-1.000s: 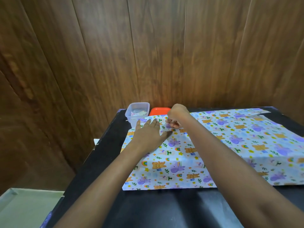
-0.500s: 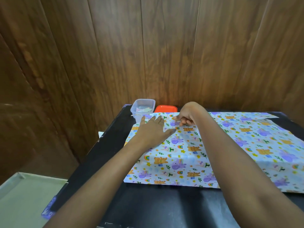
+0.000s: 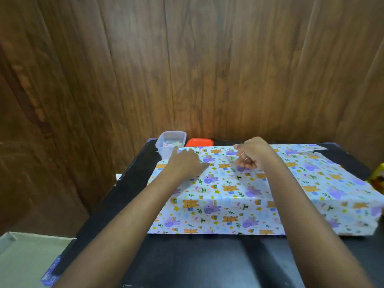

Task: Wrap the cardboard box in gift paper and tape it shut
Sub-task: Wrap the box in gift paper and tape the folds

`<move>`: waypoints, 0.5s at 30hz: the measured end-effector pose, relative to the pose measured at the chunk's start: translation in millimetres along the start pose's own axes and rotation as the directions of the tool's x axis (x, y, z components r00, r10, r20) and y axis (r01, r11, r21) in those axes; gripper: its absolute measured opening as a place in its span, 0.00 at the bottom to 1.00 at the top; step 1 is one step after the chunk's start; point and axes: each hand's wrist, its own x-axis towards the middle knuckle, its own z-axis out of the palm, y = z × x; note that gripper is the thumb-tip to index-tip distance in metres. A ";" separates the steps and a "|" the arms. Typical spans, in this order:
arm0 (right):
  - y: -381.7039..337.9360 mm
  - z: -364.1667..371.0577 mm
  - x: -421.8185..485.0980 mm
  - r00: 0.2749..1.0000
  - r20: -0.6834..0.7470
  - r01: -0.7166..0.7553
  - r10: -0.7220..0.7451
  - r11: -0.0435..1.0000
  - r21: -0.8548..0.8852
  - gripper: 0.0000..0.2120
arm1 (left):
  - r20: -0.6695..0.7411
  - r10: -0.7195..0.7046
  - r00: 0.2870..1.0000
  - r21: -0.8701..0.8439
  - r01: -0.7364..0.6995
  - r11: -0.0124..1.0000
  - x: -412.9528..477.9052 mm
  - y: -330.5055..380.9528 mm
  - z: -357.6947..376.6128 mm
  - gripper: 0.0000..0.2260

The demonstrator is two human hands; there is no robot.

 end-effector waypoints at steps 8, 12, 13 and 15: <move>103.2 -79.3 -103.2 0.917 -0.333 0.307 -0.220 0.923 0.234 0.17 | 0.106 0.122 0.987 -0.148 -0.106 0.983 59.3 85.6 -12.3 0.34; 154.7 -103.5 -114.5 0.939 -0.336 0.028 0.071 0.959 0.282 0.21 | 0.154 0.072 0.985 -0.198 -0.041 0.979 77.5 103.9 -12.1 0.34; 164.7 -102.6 -115.2 0.948 -0.265 -0.094 0.175 0.952 0.291 0.21 | 0.176 0.057 0.983 -0.214 -0.019 0.977 79.2 104.6 -12.6 0.34; 177.3 -101.2 -116.5 0.951 -0.126 -0.230 0.283 0.919 0.321 0.20 | 0.185 0.033 0.982 -0.233 0.011 0.972 83.0 110.0 -12.6 0.35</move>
